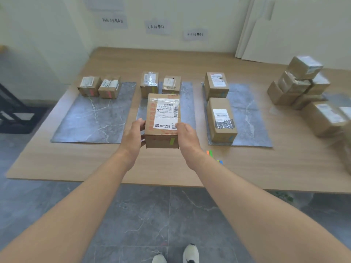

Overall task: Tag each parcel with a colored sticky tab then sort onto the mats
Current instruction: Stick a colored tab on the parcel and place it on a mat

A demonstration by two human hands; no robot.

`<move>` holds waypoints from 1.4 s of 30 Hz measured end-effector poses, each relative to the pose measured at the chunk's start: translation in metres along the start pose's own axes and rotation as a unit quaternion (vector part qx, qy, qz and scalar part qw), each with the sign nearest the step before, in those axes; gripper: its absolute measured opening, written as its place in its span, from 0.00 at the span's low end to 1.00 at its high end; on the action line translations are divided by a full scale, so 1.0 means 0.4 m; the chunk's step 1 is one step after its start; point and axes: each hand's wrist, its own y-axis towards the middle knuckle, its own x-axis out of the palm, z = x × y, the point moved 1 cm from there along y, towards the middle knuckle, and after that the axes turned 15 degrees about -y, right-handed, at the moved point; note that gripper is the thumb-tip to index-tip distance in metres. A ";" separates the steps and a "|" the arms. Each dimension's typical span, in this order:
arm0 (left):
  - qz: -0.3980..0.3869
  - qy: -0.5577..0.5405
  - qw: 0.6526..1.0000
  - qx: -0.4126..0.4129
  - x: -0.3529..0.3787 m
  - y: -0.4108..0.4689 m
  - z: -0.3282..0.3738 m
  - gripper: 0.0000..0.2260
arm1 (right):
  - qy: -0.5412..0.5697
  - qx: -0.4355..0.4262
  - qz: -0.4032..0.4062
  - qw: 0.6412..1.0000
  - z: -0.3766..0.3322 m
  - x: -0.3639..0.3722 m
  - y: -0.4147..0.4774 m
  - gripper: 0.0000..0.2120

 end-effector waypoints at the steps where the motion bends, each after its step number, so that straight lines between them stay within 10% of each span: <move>1: 0.004 -0.004 1.000 0.001 0.007 0.006 0.000 0.18 | -0.004 -0.003 -0.004 1.000 -0.004 -0.006 0.012 0.15; 42: -0.053 0.031 0.975 -0.212 -0.227 0.773 -0.122 0.16 | -0.057 0.189 0.042 0.979 -0.018 0.420 0.636 0.14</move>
